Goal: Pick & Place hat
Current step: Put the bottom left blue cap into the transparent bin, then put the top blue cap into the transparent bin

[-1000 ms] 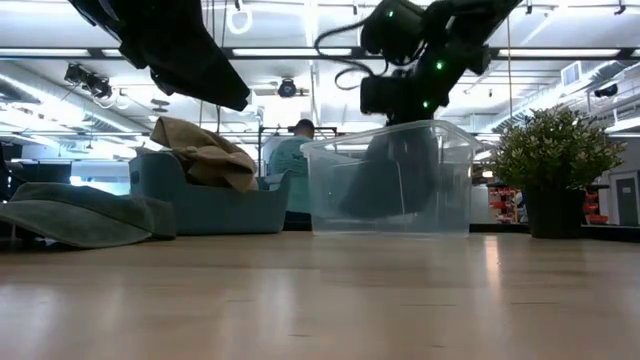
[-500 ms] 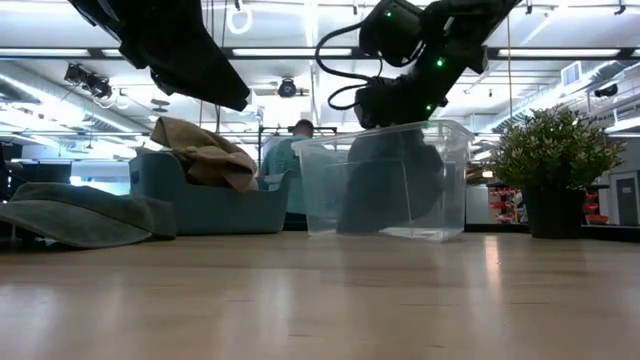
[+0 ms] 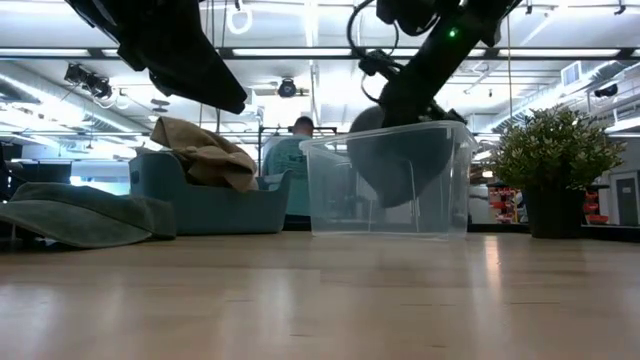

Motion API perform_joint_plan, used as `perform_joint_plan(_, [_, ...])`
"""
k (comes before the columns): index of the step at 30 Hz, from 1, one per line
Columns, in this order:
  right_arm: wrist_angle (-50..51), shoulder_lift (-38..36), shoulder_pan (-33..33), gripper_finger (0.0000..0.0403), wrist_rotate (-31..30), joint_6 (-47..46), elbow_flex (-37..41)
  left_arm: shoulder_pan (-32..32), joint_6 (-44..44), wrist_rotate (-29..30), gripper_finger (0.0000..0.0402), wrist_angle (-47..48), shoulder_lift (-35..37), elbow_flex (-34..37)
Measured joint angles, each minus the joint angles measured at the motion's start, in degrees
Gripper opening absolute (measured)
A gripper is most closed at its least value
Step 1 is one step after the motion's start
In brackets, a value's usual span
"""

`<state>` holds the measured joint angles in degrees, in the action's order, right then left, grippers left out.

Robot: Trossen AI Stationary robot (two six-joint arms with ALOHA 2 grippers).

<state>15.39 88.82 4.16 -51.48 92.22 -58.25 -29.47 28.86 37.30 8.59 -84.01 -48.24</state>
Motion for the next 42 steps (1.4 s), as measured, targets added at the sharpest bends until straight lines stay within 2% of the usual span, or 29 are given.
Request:
perform_joint_plan(3, [1.7,0.1,0.0,0.0002,0.7,11.1,-0.1,0.0,0.0,0.0,0.0167,0.0,0.0,0.0])
perform_joint_plan(5, [3.3,0.1,0.1,0.0002,3.5,13.3,-0.1,0.0,0.0,0.0,0.0167,0.0,0.0,0.0])
perform_joint_plan(9, [8.0,0.1,0.2,0.0002,11.8,9.2,-0.1,0.0,0.0,0.0,0.0167,0.1,0.0,0.0])
perform_joint_plan(15, [10.7,0.1,0.4,0.0002,16.6,4.8,-0.1,0.0,0.0,0.0,0.0167,0.3,0.0,0.0])
perform_joint_plan(26, [10.4,0.1,2.5,0.0054,17.8,-12.2,-0.1,0.0,-0.1,0.0,0.0167,0.4,0.0,0.0])
perform_joint_plan(32, [10.1,0.1,2.7,0.0093,17.6,-13.9,-0.1,0.0,-0.1,0.0,0.0167,0.4,0.0,0.0])
perform_joint_plan(35, [7.2,0.1,1.9,0.0107,13.7,-13.8,-0.1,0.0,-0.1,0.0,0.0167,0.4,0.0,0.0])
perform_joint_plan(38, [5.3,-0.2,0.8,0.0113,10.1,-13.0,-0.1,0.0,0.7,0.0,0.0167,0.4,0.0,0.0])
perform_joint_plan(42, [5.0,-3.5,-2.1,0.0111,9.9,-12.8,-0.1,0.0,2.7,-0.1,0.0167,0.4,0.0,0.0])
